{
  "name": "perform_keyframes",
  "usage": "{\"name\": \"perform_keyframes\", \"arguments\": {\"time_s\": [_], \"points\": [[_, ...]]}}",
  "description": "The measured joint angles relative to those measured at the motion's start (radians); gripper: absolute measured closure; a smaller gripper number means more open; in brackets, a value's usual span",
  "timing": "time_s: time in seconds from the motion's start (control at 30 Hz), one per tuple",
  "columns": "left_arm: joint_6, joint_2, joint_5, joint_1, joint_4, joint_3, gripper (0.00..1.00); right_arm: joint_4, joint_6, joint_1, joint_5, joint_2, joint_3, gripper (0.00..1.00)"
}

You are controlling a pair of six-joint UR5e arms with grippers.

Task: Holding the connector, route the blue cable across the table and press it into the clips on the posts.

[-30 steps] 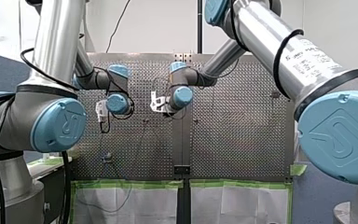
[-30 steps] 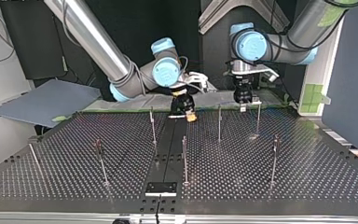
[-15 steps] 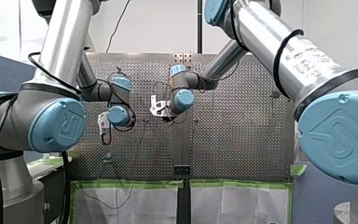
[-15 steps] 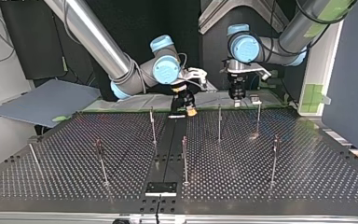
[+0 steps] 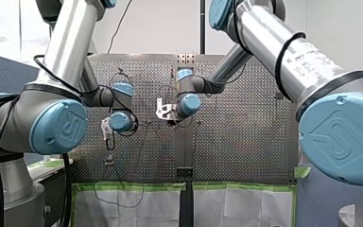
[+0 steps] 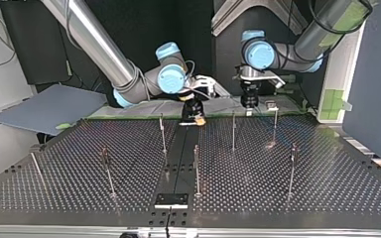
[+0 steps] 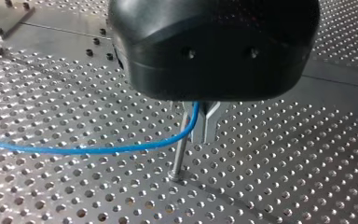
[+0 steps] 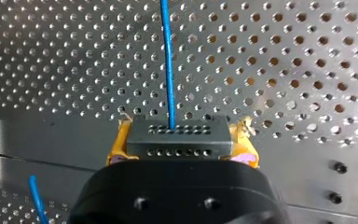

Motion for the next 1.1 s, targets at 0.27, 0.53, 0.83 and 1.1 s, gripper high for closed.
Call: {"name": "perform_keyframes", "arguments": {"time_s": [0.27, 0.53, 0.83, 1.1], "points": [[-0.016, -0.051, 0.003, 0.004, 0.036, 0.038, 1.0, -0.025, 0.002, -0.012, -0.001, 0.005, 0.0, 1.0], [-0.021, -0.056, 0.007, 0.013, 0.03, 0.079, 1.0, -0.072, 0.014, -0.025, -0.008, 0.006, -0.001, 1.0], [-0.025, -0.097, 0.039, 0.023, 0.006, 0.135, 1.0, -0.097, 0.03, -0.049, -0.031, 0.007, -0.001, 1.0], [-0.023, -0.154, 0.04, 0.048, -0.034, 0.204, 1.0, -0.103, 0.031, -0.077, -0.032, 0.008, -0.001, 1.0]]}}
